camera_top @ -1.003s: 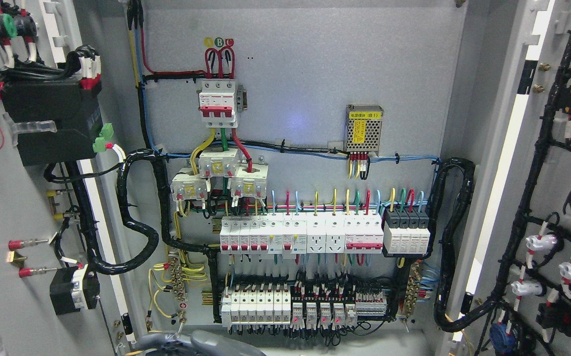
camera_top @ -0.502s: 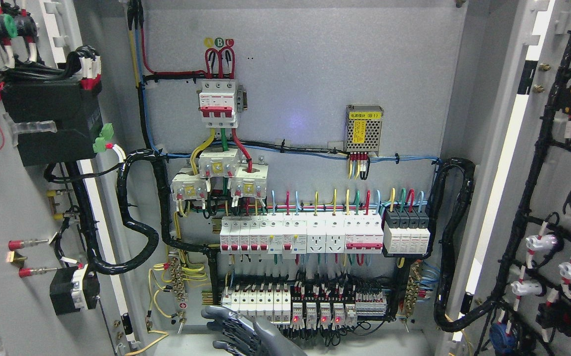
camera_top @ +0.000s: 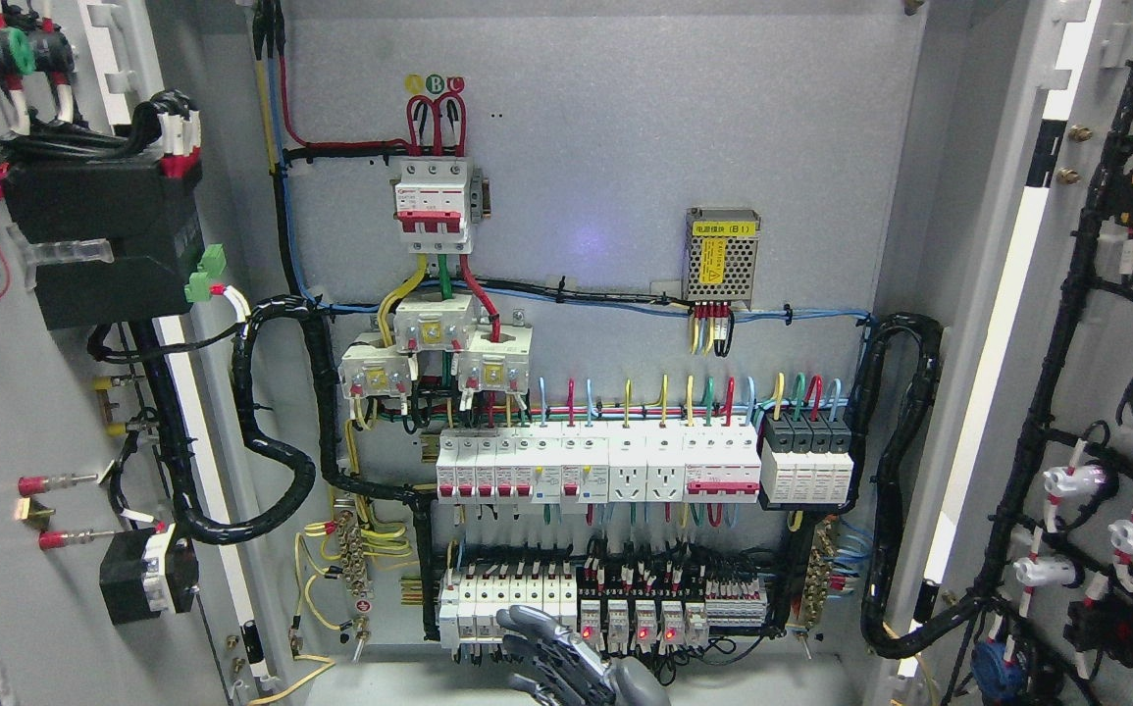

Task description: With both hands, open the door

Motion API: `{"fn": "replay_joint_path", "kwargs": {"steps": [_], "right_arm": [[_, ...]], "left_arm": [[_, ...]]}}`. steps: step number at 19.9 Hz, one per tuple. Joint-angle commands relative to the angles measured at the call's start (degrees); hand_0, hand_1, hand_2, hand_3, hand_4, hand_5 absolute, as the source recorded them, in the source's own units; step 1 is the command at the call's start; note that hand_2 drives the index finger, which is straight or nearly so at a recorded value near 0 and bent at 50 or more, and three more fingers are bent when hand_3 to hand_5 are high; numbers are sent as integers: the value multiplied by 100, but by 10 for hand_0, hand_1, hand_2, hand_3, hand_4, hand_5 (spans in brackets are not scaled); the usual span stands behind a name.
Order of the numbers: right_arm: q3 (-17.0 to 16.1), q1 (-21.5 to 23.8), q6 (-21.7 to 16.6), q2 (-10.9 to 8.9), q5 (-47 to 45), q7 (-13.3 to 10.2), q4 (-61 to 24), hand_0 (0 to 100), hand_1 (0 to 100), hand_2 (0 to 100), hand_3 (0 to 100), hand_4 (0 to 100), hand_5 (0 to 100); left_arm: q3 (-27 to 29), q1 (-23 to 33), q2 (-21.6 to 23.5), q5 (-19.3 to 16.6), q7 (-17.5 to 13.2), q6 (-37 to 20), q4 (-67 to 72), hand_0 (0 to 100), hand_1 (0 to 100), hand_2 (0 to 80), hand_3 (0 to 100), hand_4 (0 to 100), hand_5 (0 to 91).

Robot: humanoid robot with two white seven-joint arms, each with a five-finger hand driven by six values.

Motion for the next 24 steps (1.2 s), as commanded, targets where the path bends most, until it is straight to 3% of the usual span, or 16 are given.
{"fn": "replay_joint_path", "kwargs": {"steps": [1,8,12,18,24], "right_arm": [[-860,594,-72,-256,-4,-3,-879,0,0,0,0,0,0],[-1150,1218,-81,-239,-12,6,-1125,0,0,0,0,0,0],[-1195,1341,-81,-291,-12,15,-1134,0,0,0,0,0,0],[-1607,1535,-90,-336,-12,41,-1134,0,0,0,0,0,0],[-1678,1763,-142,-344,-12,50,-1152,0,0,0,0,0,0]], "left_arm": [[-62,0,0,-26,1,0,-44,0,0,0,0,0,0],[-62,0,0,-18,1,0,-44,0,0,0,0,0,0],[-62,0,0,-26,1,0,-35,0,0,0,0,0,0],[-70,-70,-9,-18,1,0,-44,0,0,0,0,0,0],[-79,-97,0,-26,1,0,-44,0,0,0,0,0,0]]}}
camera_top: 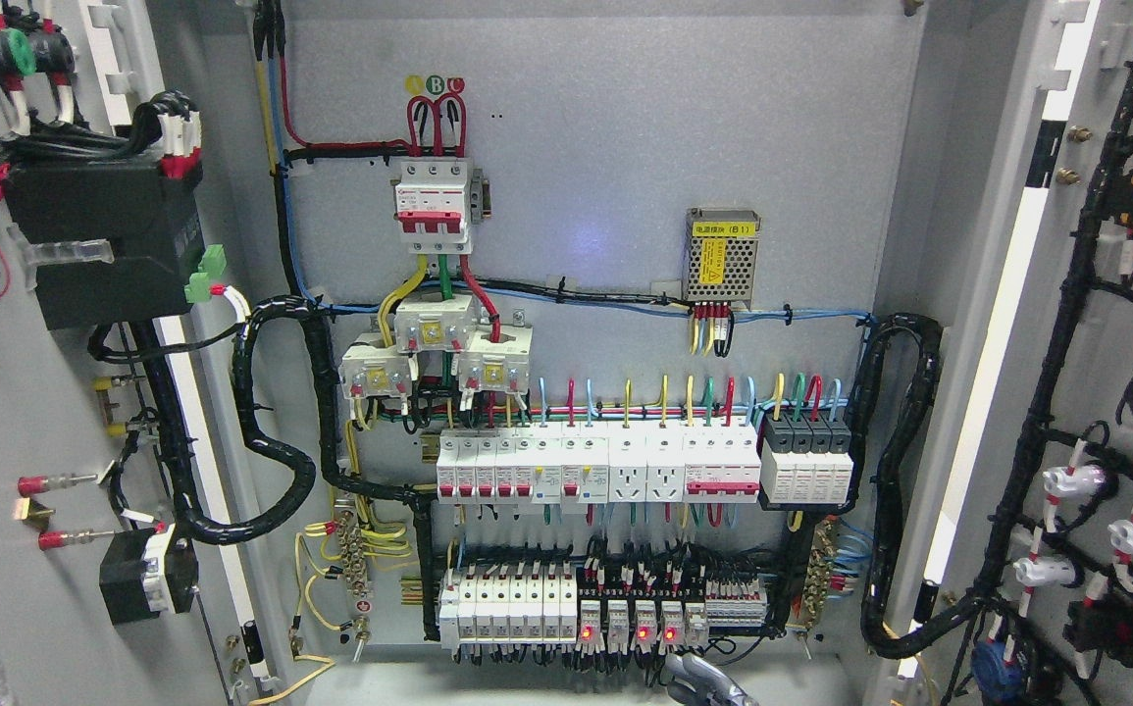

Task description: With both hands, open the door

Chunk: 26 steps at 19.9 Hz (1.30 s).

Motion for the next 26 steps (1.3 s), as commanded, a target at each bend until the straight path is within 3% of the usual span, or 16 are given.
{"fn": "replay_joint_path", "kwargs": {"steps": [1,4,6,9,12,20,26], "right_arm": [[-427,281,-175,-73,-1,4,-203,0,0,0,0,0,0],[-602,518,-728,-65,7,4,-195,0,0,0,0,0,0],[-612,659,-896,-91,16,13,-195,0,0,0,0,0,0],[-620,852,-914,-432,51,13,-221,0,0,0,0,0,0],[-804,1011,-1063,-793,51,13,-221,0,0,0,0,0,0],[-1060,1248,-1739,-829,69,40,-239,0,0,0,0,0,0],[-1437,1292,-2082,-812,69,40,-379,0,0,0,0,0,0]], "left_arm": [[-79,-30,10,-26,1,0,-53,0,0,0,0,0,0],[-62,48,54,-18,1,0,-62,0,0,0,0,0,0],[-97,224,63,-17,1,-18,-498,0,0,0,0,0,0],[-228,724,203,-18,1,-36,-2016,0,0,0,0,0,0],[-736,1251,440,-9,1,-79,-3485,0,0,0,0,0,0],[-1862,2666,1485,-9,1,-483,-7369,0,0,0,0,0,0],[-2301,3388,2329,-9,1,-519,-9603,0,0,0,0,0,0]]}}
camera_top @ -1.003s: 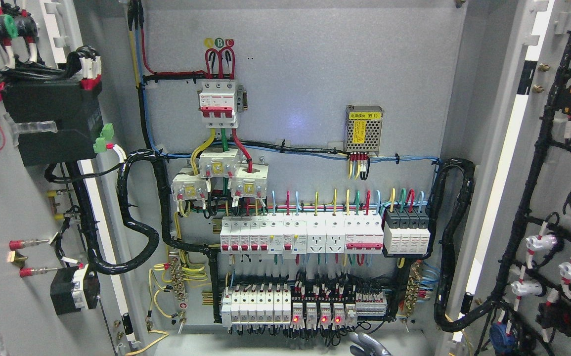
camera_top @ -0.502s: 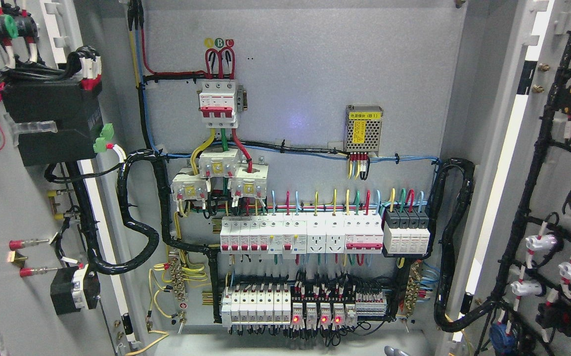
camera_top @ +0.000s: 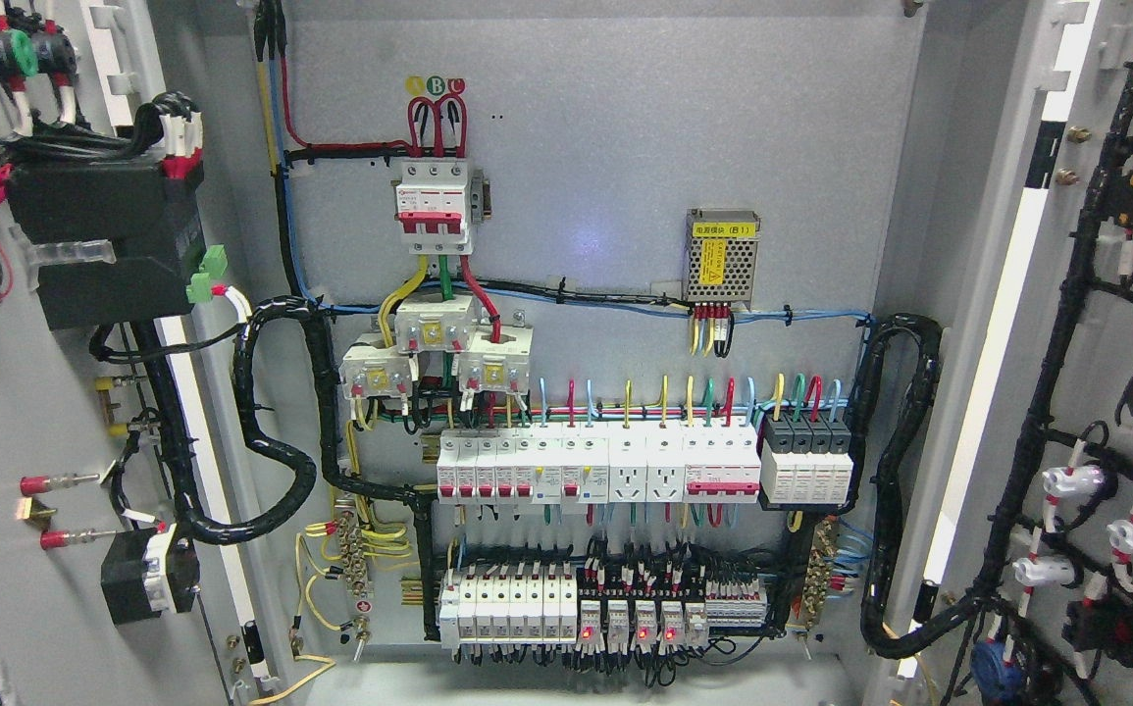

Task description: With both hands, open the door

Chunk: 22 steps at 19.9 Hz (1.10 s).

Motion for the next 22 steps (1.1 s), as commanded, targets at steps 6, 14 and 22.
{"fn": "replay_joint_path", "kwargs": {"steps": [6,14,22], "right_arm": [[-699,179,-582,-175,-4,1,-238,0,0,0,0,0,0],[-813,179,-996,-307,-39,-52,-247,0,0,0,0,0,0],[-998,126,-961,-492,-293,-70,-238,0,0,0,0,0,0]], "left_arm": [[-1187,840,1713,-9,2,-117,-5416,0,0,0,0,0,0],[-1372,769,1960,-26,2,-750,-6216,0,0,0,0,0,0],[-1337,199,1829,-18,2,-944,-6455,0,0,0,0,0,0]]}}
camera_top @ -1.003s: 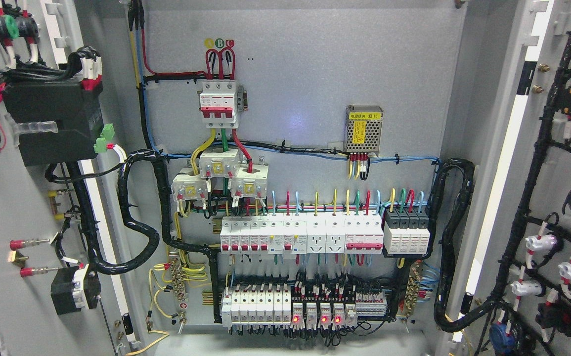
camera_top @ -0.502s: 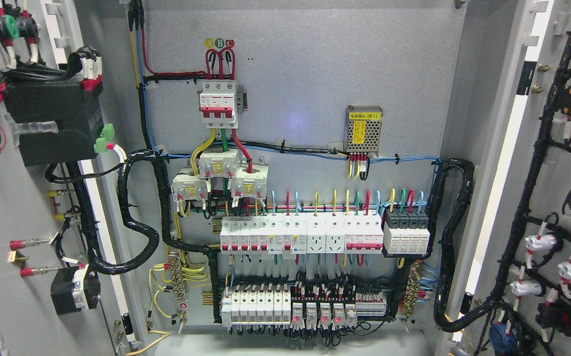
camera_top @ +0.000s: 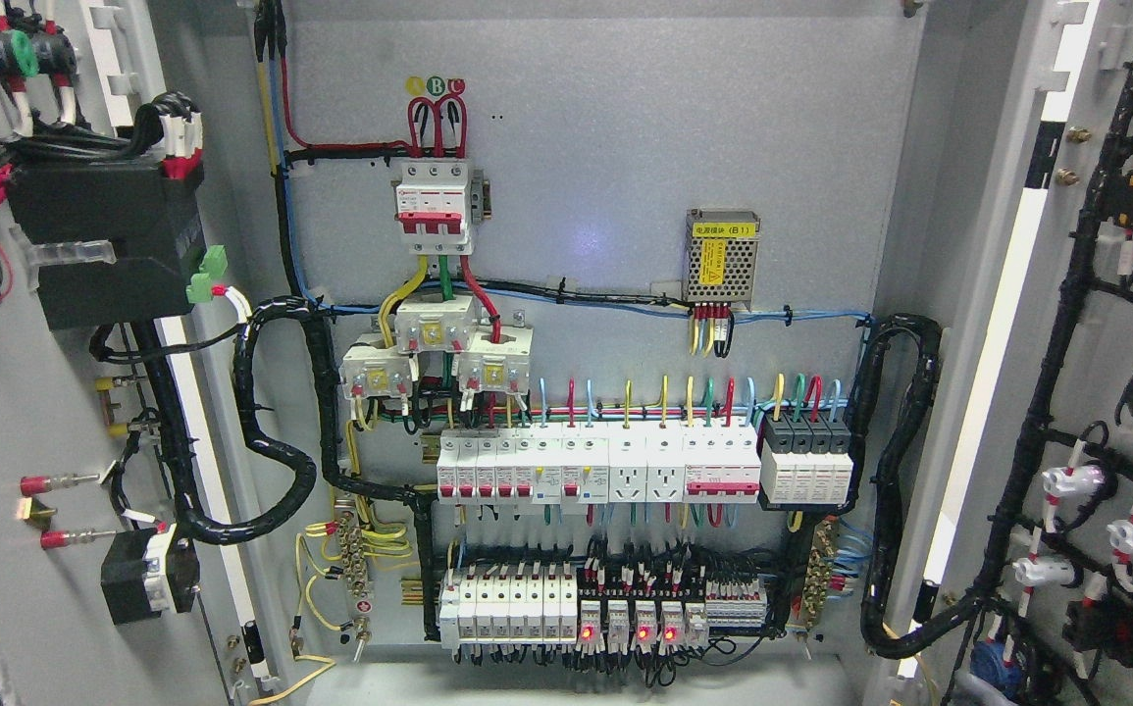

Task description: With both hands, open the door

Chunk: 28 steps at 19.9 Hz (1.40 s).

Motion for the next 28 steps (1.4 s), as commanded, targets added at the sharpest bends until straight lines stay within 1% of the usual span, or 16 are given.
{"fn": "replay_joint_path", "kwargs": {"steps": [1,2,4,7,9,11,15,17,20,26,28], "right_arm": [[-274,-34,24,-189,-382,-6,-31,0,0,0,0,0,0],[-274,-34,24,-233,-549,3,-31,0,0,0,0,0,0],[-274,-34,24,-382,-604,3,-31,0,0,0,0,0,0],[-352,-26,33,-523,-612,-5,-31,0,0,0,0,0,0],[-353,-26,51,-628,-674,-6,-31,0,0,0,0,0,0],[-353,-26,51,-690,-858,-6,-31,0,0,0,0,0,0],[-370,-17,51,-883,-1034,-6,-22,0,0,0,0,0,0],[-379,-17,51,-928,-1043,-6,-13,0,0,0,0,0,0],[-388,1,59,-928,-1078,-6,13,0,0,0,0,0,0],[-432,10,68,-928,-1078,-6,22,0,0,0,0,0,0],[-432,1,147,-928,-1078,-6,22,0,0,0,0,0,0]], "left_arm": [[-180,-443,118,-18,0,-34,-1194,0,0,0,0,0,0],[-163,-531,48,-18,0,-34,-1186,0,0,0,0,0,0],[-128,-672,-32,-9,0,-16,-1177,0,0,0,0,0,0],[144,-926,-146,52,0,10,-1177,0,0,0,0,0,0],[320,-1120,-155,166,0,1,-1177,0,0,0,0,0,0],[513,-1278,-138,307,0,-16,-1186,0,0,0,0,0,0],[979,-1507,-94,694,0,-25,-1186,0,0,0,0,0,0],[1137,-1551,-85,782,0,-34,-1194,0,0,0,0,0,0],[1357,-1560,-85,940,8,-60,-1194,0,0,0,0,0,0],[1963,-1551,143,1678,8,-113,-1194,0,0,0,0,0,0],[2052,-1516,240,1749,8,-122,-1194,0,0,0,0,0,0]]}}
